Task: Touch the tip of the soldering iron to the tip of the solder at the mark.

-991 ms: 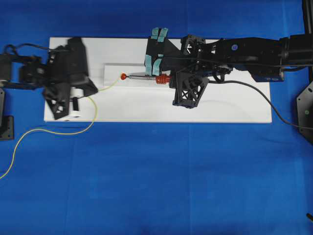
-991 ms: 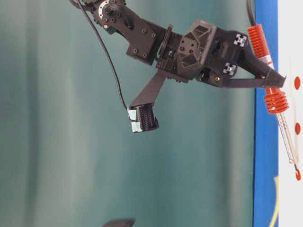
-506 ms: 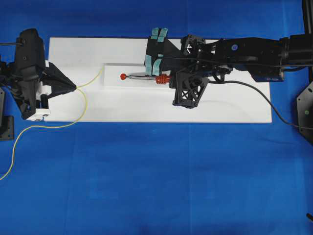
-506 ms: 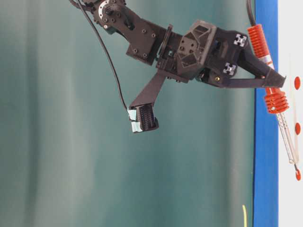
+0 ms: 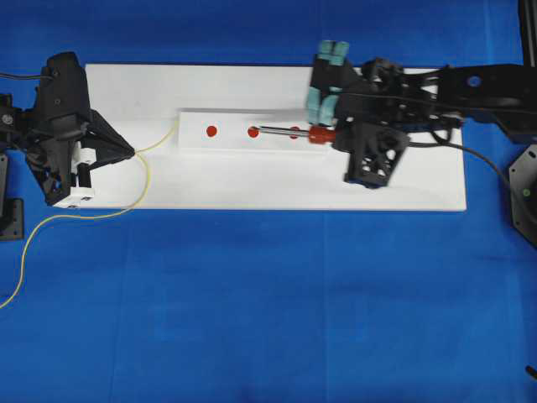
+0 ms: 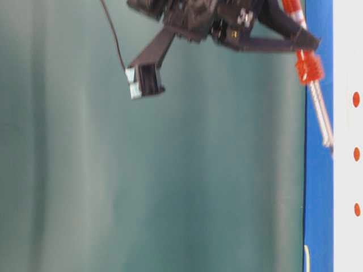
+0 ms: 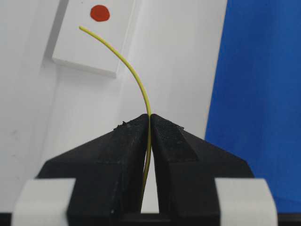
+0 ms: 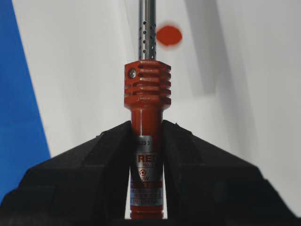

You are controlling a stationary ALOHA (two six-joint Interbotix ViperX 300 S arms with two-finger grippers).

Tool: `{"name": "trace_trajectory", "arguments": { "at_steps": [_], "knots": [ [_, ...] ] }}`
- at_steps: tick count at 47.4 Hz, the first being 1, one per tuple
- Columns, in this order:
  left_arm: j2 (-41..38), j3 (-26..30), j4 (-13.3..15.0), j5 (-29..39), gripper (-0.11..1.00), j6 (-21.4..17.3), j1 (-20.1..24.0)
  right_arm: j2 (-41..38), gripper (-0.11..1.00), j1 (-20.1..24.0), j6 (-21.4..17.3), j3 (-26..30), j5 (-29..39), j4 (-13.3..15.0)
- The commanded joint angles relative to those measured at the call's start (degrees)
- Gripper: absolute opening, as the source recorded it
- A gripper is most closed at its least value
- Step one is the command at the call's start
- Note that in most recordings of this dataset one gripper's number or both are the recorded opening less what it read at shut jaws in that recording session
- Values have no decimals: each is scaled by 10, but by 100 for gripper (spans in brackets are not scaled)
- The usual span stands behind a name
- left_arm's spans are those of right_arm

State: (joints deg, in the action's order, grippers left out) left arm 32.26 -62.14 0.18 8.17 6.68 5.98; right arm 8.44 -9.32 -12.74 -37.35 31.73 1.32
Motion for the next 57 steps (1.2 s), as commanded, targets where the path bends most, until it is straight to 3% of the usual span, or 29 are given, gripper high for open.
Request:
{"name": "trace_trajectory", "arguments": {
  "at_steps": [1,23,42,57],
  "knots": [
    [1,13,0,-3,3,-1,0,30,6,0,-5,-10,-9,1],
    [-38,40,0,-30,3,13,-12,38,6,-1,-9,-21,-28,17],
    [-207,181,-1,-25,3,11,-30,38,6,0,-11,-23,-28,17],
    [-280,221,-1,-18,3,12,-24,38,6,-1,-10,-31,-28,17]
  ]
}}
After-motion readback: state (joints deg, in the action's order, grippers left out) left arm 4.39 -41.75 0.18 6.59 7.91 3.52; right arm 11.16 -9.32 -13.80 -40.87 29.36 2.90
